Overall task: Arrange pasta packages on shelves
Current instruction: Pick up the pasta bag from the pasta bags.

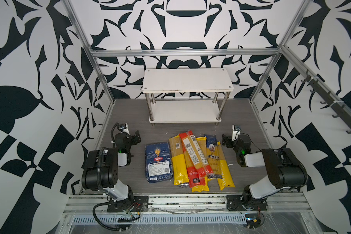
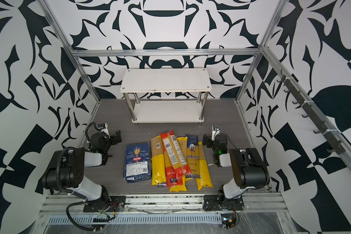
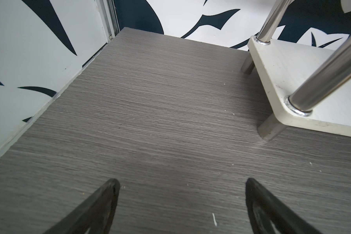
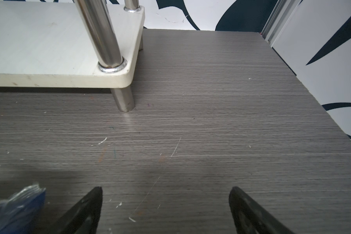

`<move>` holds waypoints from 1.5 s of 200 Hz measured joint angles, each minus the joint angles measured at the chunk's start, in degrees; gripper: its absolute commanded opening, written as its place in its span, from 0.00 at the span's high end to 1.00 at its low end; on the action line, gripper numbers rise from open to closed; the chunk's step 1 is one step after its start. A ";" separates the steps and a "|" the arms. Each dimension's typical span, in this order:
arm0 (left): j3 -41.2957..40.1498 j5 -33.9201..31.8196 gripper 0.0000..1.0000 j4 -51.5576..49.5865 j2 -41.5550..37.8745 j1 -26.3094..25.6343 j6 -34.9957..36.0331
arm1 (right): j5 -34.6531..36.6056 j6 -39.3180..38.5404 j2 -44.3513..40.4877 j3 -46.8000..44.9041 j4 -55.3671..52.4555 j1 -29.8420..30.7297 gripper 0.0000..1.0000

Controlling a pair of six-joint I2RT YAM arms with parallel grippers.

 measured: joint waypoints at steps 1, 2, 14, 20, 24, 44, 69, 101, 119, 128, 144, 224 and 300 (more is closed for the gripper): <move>0.00 0.00 0.01 0.00 0.00 0.00 0.00 | 0.00 0.00 0.00 0.00 0.00 0.00 0.00; 0.00 0.00 0.01 0.00 0.00 0.00 0.00 | 0.00 0.00 0.00 0.00 0.00 0.00 0.00; 0.00 0.00 0.01 0.00 0.00 0.00 0.00 | 0.00 0.00 0.00 0.00 0.00 0.00 0.00; 0.00 0.00 0.01 0.00 0.00 0.00 0.00 | 0.00 0.00 0.00 0.00 0.00 0.00 0.00; 0.00 0.00 0.01 0.00 0.00 0.00 -0.02 | 0.00 0.00 0.00 0.00 0.00 0.00 0.00; 0.00 0.00 0.01 0.00 0.00 0.00 -0.02 | 0.00 0.00 0.00 0.00 0.00 0.00 0.00; 0.00 0.00 0.01 0.00 0.00 0.00 -0.02 | 0.00 0.00 0.00 0.00 0.00 0.00 0.00; 0.00 0.00 0.01 0.00 0.00 0.00 -0.02 | 0.00 0.00 0.00 0.00 0.00 0.00 0.00; 0.00 -0.02 0.01 0.00 0.00 0.00 -0.02 | 0.00 0.00 0.00 0.00 -0.02 0.00 0.00; 0.00 -0.02 0.01 0.00 0.00 0.00 -0.02 | 0.00 0.00 0.00 0.00 0.00 0.00 0.00; 0.00 -0.02 0.01 0.02 0.00 0.00 -0.02 | 0.00 0.00 0.00 0.00 0.00 0.00 0.00; 0.00 0.00 0.01 0.02 0.00 0.00 -0.02 | -0.26 0.02 -0.04 0.00 -0.07 0.00 0.00; 2.43 -1.33 0.01 -7.56 -4.94 -1.46 0.81 | 7.48 0.66 -13.75 5.18 -18.86 4.94 0.07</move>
